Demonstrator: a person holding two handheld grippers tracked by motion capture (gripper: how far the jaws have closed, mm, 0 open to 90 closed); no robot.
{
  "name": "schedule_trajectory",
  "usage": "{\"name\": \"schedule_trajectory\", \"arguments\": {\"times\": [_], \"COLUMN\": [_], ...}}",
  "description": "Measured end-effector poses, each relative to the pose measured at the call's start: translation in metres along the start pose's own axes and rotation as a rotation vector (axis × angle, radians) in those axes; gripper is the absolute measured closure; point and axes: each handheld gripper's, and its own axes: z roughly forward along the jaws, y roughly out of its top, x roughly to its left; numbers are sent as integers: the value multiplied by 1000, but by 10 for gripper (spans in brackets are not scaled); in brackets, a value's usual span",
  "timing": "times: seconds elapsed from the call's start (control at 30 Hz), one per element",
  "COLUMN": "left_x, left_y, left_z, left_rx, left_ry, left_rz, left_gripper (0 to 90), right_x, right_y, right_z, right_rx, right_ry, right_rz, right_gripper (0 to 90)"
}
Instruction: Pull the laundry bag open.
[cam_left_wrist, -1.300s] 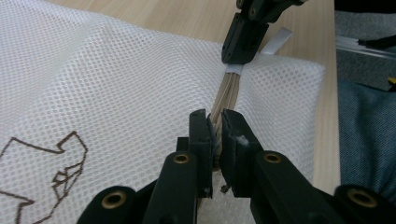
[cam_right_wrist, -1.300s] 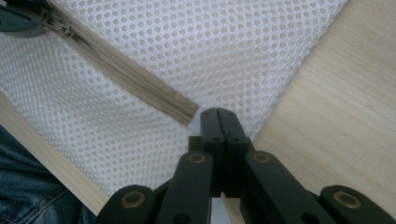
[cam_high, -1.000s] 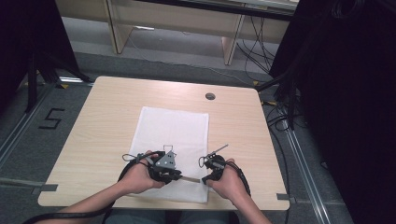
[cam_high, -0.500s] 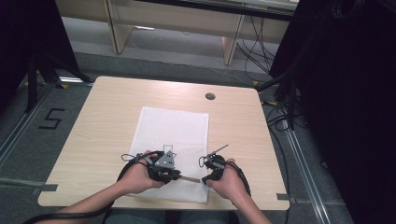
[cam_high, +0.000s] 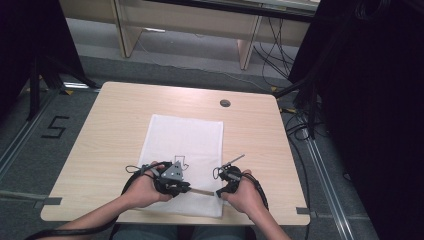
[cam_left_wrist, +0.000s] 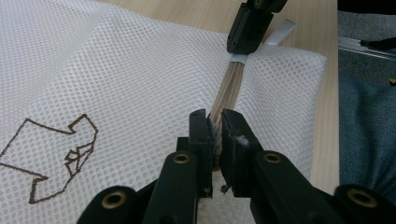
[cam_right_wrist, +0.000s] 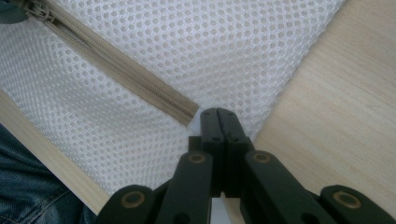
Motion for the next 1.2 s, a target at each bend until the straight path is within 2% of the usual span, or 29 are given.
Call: {"name": "schedule_trajectory", "arguments": {"times": [0.07,0.1,0.13,0.43,0.57,0.67,0.7,0.77,0.9,1.0,1.1,1.2], "left_x": [0,1,1,2,3,4,4,4,3,6,8,8], "left_y": [0,0,0,0,0,1,1,1,1,1,-1,0], "left_z": [0,-1,-1,-1,-1,-2,-1,1,3,2,2,1], "left_rx": [0,8,0,9,12,0,-8,5,11,19,23,29], "left_ry": [-2,5,1,-1,-17,-28,-24,-18,-18,-12,-17,-21], "left_rz": [3,21,9,10,18,42,33,42,41,10,-4,5], "left_gripper": [826,826,825,825,826,825,825,825,825,826,826,827], "right_x": [-1,-1,-1,-1,-1,-1,-1,-1,0,0,0,0], "right_y": [0,0,0,0,0,0,0,1,1,1,1,1], "right_z": [1,1,1,0,1,1,1,0,1,0,0,0], "right_rx": [-3,-11,-15,-3,-3,1,-4,-1,0,-1,0,1], "right_ry": [0,4,5,5,3,1,6,12,8,6,6,10], "right_rz": [-1,-3,-2,-3,-6,0,-12,-6,-3,-3,-1,-6], "right_gripper": [900,900,900,900,900,900,900,900,900,900,900,900]}}
